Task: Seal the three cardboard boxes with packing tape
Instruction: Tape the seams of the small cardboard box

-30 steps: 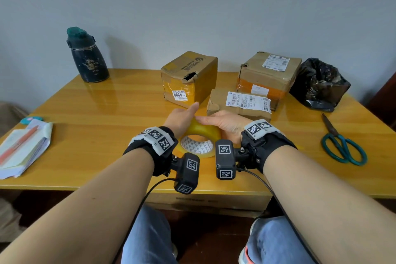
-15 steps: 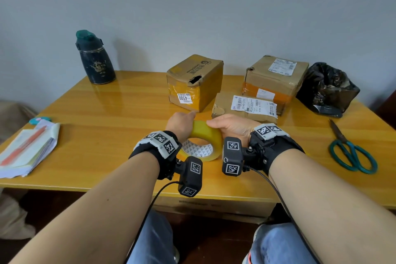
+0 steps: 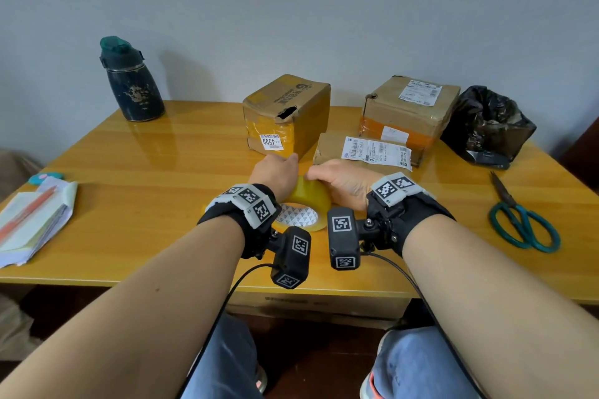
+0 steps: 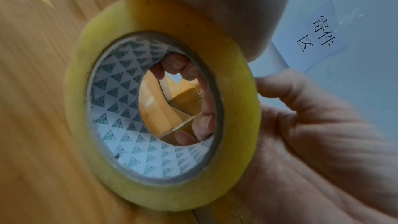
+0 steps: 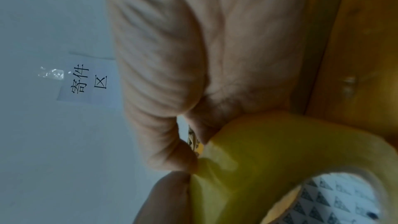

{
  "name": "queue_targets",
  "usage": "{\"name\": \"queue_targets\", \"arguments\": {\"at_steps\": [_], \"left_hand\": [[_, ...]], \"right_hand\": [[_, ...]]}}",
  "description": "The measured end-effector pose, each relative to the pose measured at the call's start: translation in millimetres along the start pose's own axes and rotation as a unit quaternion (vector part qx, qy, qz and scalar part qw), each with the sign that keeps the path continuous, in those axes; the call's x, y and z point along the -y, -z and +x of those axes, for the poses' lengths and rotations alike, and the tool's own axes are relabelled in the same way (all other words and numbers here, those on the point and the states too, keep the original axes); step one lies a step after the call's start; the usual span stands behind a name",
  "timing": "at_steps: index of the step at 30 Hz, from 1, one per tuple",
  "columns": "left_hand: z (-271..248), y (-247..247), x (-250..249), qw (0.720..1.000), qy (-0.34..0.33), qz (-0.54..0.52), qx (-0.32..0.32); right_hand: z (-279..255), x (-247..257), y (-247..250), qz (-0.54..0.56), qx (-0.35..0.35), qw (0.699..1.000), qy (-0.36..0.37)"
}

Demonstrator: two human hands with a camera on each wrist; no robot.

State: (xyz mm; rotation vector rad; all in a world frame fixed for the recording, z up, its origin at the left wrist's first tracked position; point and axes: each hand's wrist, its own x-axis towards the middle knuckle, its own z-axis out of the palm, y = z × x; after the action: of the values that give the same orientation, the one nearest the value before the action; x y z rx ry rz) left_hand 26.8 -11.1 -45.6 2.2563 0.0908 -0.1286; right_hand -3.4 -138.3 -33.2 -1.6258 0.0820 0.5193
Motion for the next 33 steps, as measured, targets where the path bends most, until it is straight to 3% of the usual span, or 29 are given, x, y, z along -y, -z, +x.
{"name": "queue_targets", "arguments": {"at_steps": [7,11,21,28,33], "left_hand": [[0.9,-0.6,-0.2,1.0,0.011,0.015,-0.012],[-0.1,1.0,-0.3,1.0,0.015,0.014,-0.016],[-4.7,1.3,-4.6,0.999,0.002,0.038,-0.001],[-5.1,2.1,-5.0,0.997,-0.017,0.073,-0.002],[-1.5,3.6,1.1,1.0,-0.007,0.028,-0.003]], "right_hand": [[2.7,-4.0,0.0,0.048,0.024,0.999,-0.008],[6.5,-2.1,-6.1,-0.027,-0.021,0.999,0.012],[8.7,5.5,-15.1,-0.198,-0.049,0.978,0.04],[5.2,-1.5,-8.2,-0.119,-0.029,0.992,0.031],[10.6,-2.3,-5.9,-0.098,-0.009,0.995,0.024]]}}
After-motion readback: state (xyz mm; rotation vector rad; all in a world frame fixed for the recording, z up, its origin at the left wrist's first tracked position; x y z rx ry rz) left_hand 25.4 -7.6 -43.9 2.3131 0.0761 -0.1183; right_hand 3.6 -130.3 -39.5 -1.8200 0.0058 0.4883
